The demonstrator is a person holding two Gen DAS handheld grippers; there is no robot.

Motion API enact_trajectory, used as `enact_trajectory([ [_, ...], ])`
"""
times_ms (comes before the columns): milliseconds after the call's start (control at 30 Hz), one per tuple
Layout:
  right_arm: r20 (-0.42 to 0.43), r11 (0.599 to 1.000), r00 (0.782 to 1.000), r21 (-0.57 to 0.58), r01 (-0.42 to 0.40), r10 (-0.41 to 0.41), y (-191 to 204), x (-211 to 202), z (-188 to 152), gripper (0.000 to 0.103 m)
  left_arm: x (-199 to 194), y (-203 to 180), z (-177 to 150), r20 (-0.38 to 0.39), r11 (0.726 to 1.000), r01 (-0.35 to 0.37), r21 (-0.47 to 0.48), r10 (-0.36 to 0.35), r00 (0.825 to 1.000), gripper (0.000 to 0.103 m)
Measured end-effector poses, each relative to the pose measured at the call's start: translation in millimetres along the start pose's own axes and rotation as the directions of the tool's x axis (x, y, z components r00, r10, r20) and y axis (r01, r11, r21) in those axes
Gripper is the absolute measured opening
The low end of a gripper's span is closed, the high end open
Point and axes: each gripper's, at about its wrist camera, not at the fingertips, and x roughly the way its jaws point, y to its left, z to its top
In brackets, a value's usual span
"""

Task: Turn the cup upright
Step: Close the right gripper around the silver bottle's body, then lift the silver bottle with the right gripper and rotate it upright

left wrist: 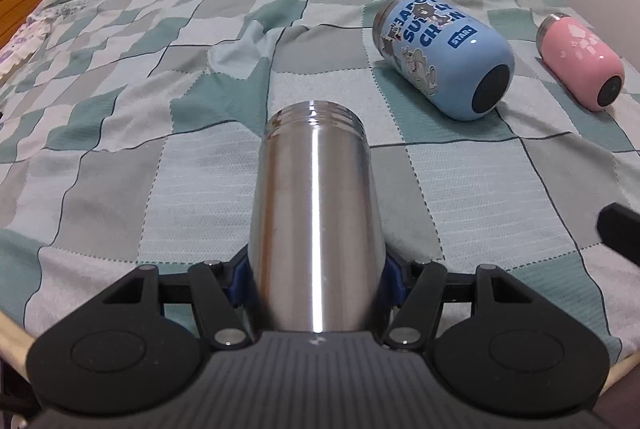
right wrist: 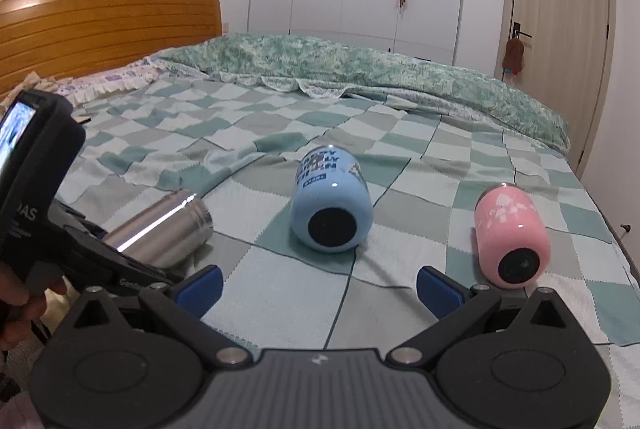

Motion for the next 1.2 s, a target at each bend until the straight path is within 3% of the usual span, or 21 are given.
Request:
enact_trajectory([
  [33,-0.003,1.000,1.000,-0.002,0.002,-0.002,1,1,0,0.103,-1,0,0,0.002,1.000,0.007,0.005,-0.007,1.000,0.066],
  [133,-0.002,1.000,1.000,-0.006,0.004,-0.004,6,0,1,0.103,-10,3,-2,0.025,0.999,0.032,0.026,-0.033,0.999,0.095],
  [200,0.003,1.000,1.000,-0.004,0.001,-0.001,8,-2,2,0.103,-21,8,-4,0.065,0.998,0.053,0.028,-0.055,0.996,0.103],
  [633,-0.010,0.999,0.999,-0.004,-0.033,0.033,53,-12,28,0.103,-89,75,-12,0.201,1.000,0.017,-0.009,-0.015,0.979,0.103],
  [933,-0.119,0.994,0.992,0.105,-0.041,0.053,92,24,43,0.103,-75,111,-37,0.237,0.999,0.030,0.018,-0.033,0.971,0.103],
  [1200,-0.227,0.980,0.972,0.197,-0.018,0.063,108,70,56,0.103,-51,127,-42,0.238,0.997,0.063,0.046,-0.072,0.969,0.103],
])
